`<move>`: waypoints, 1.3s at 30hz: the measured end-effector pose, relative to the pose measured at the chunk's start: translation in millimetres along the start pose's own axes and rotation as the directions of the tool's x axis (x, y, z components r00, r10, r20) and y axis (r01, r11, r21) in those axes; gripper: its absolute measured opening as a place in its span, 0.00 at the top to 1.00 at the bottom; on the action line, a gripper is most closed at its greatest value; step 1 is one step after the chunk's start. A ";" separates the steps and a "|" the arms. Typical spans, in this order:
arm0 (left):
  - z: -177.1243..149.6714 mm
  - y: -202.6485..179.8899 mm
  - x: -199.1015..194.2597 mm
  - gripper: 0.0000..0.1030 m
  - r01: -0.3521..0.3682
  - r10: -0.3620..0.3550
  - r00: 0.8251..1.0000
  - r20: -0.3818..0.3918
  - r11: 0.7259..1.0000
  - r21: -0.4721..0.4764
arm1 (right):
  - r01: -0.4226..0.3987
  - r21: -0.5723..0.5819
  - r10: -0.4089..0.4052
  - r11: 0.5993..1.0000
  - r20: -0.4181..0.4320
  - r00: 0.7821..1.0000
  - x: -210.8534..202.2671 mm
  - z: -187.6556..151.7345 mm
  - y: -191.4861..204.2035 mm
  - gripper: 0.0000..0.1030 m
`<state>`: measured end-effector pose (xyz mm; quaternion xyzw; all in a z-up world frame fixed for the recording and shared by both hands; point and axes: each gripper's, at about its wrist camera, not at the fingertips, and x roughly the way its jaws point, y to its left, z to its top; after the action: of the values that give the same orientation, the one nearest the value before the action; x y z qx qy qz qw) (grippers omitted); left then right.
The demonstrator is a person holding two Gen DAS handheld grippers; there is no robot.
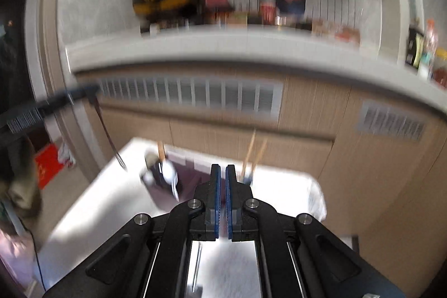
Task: Organize utensils
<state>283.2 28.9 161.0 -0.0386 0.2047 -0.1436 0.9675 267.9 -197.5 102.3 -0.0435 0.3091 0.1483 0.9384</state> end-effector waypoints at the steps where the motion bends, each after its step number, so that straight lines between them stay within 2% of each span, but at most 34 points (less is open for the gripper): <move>1: -4.4 1.8 -0.4 0.73 0.001 -0.001 1.000 -0.009 1.000 -0.004 | -0.022 0.006 0.023 1.000 -0.039 0.999 11.0 -11.9 0.6 0.96; 4: -19.3 4.8 -5.8 0.73 0.011 -0.011 1.000 -0.027 1.000 -0.013 | -0.079 0.040 0.084 0.996 -0.158 0.984 47.2 -45.6 4.4 0.92; 5: -22.1 6.2 -7.2 0.73 0.011 -0.011 1.000 -0.028 1.000 -0.018 | -0.084 0.055 0.093 0.995 -0.192 0.977 61.5 -56.8 6.5 0.84; 6: -25.6 7.3 -8.9 0.73 0.010 -0.011 0.999 -0.030 1.000 -0.021 | -0.077 0.070 0.090 0.995 -0.215 0.972 72.8 -66.3 8.7 0.71; 8: -31.5 9.0 -12.6 0.73 0.009 -0.010 0.999 -0.036 1.000 -0.029 | -0.062 0.100 0.085 0.993 -0.248 0.965 99.3 -80.6 11.6 0.58; 11: -38.7 12.9 -18.6 0.73 0.003 -0.005 0.999 -0.045 0.999 -0.037 | -0.019 0.076 0.042 0.997 -0.322 0.946 127.9 -92.2 17.6 0.59; 13: -45.2 15.1 -22.0 0.73 0.003 -0.005 0.999 -0.052 0.999 -0.043 | -0.026 0.069 0.048 0.997 -0.346 0.937 121.6 -100.0 18.6 0.60; 15: -55.5 18.5 -25.2 0.73 0.007 -0.011 0.998 -0.061 0.998 -0.055 | -0.006 0.048 0.020 0.999 -0.302 0.953 92.8 -111.4 19.7 0.59; 17: -64.0 21.7 -26.5 0.73 0.020 -0.026 0.997 -0.068 0.997 -0.080 | 0.033 0.028 -0.024 0.999 -0.276 0.961 64.4 -126.9 24.9 0.54; 20: -76.3 22.5 -28.7 0.73 0.025 -0.032 0.997 -0.071 0.995 -0.097 | 0.066 0.109 -0.037 0.992 -0.251 0.967 33.8 -152.6 31.7 0.53; 22: -80.8 23.6 -29.9 0.73 0.027 -0.035 0.997 -0.075 0.994 -0.105 | 0.070 0.164 -0.026 0.984 -0.260 0.965 30.2 -165.8 36.9 0.53; 25: -88.1 25.3 -33.7 0.73 0.026 -0.036 0.996 -0.086 0.992 -0.121 | 0.095 0.172 -0.046 0.980 -0.267 0.962 36.8 -177.5 45.9 0.53; 32: -101.3 29.7 -47.2 0.73 0.005 -0.020 0.995 -0.100 0.989 -0.145 | 0.131 0.137 -0.089 0.982 -0.282 0.955 55.8 -171.9 46.3 0.60; 34: -105.4 30.4 -50.0 0.73 0.006 -0.022 0.994 -0.105 0.988 -0.155 | 0.133 0.112 -0.097 0.985 -0.281 0.955 58.7 -170.4 48.8 0.70; 35: -106.9 31.0 -50.8 0.73 0.004 -0.021 0.994 -0.108 0.987 -0.158 | 0.133 0.097 -0.102 0.986 -0.277 0.955 58.5 -169.0 50.8 0.71; 39: -114.1 33.6 -53.9 0.73 -0.021 0.000 0.992 -0.128 0.986 -0.163 | 0.182 0.033 -0.174 0.983 -0.169 0.970 31.1 -149.7 53.3 0.71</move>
<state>198.4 75.1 73.1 -0.1078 0.2774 -0.1233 0.9467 190.5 -164.9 -36.1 -0.0606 0.3843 0.0522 0.9197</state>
